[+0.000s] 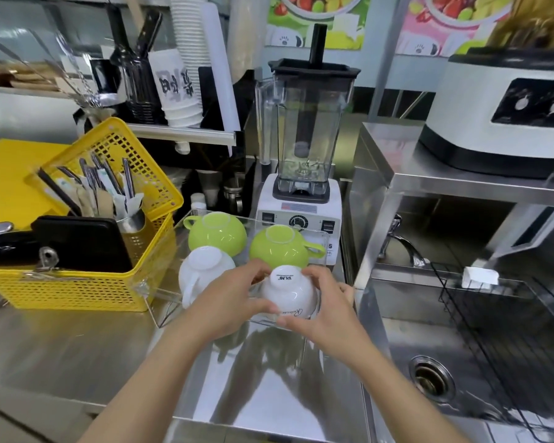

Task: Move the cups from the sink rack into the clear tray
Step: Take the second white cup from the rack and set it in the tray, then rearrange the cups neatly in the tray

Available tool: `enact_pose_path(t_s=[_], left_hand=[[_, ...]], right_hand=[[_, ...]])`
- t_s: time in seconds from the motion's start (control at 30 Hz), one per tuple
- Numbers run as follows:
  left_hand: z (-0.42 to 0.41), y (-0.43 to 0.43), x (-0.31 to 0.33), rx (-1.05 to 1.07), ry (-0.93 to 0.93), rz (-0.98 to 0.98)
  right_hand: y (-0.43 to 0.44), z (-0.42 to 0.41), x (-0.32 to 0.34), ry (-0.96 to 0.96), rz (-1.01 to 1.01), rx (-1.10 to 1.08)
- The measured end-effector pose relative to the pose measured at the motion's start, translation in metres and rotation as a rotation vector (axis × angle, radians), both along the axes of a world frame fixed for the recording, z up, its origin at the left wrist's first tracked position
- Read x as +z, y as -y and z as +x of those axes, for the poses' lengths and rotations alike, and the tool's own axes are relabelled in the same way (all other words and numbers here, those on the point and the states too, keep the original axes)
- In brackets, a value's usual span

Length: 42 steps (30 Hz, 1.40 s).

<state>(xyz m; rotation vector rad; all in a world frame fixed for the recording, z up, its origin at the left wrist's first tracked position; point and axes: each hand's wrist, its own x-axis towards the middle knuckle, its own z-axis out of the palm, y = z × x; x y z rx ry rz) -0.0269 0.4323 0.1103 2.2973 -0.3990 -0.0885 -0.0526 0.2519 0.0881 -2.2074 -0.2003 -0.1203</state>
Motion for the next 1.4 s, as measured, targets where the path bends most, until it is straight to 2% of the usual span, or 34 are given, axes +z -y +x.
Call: enact_pose_path(t_s=[0.2,0.43,0.57,0.67,0.73,0.83,1.03,1.13,1.4], left_hand=[[0.001,-0.002,0.000,-0.010,0.000,-0.004],[0.003,-0.003,-0.001,-0.058,0.010,0.081],[0.001,-0.005,0.007,-0.038,0.094,0.092],[0.005,-0.005,0.018,0.065,0.186,0.023],[0.014,-0.004,0.022,0.066,0.218,0.055],[0.028,0.001,0.024,0.006,0.219,0.207],[0.047,0.013,0.015,-0.050,0.235,0.470],[0.050,0.015,0.012,-0.072,0.217,0.508],[0.052,0.015,0.013,-0.076,0.178,0.494]], right_hand=[[-0.003,0.000,-0.003,0.073,-0.107,0.030],[0.000,0.000,-0.007,0.149,-0.200,0.089],[0.003,0.000,-0.006,0.129,-0.101,0.085],[0.010,0.009,0.000,0.187,-0.040,-0.013],[0.016,0.022,0.007,0.210,-0.030,-0.070],[0.027,0.045,0.012,0.146,-0.063,-0.110],[0.034,0.070,0.015,-0.066,-0.283,-0.108],[0.034,0.076,0.013,-0.106,-0.337,-0.107],[0.035,0.082,0.009,-0.061,-0.277,-0.160]])
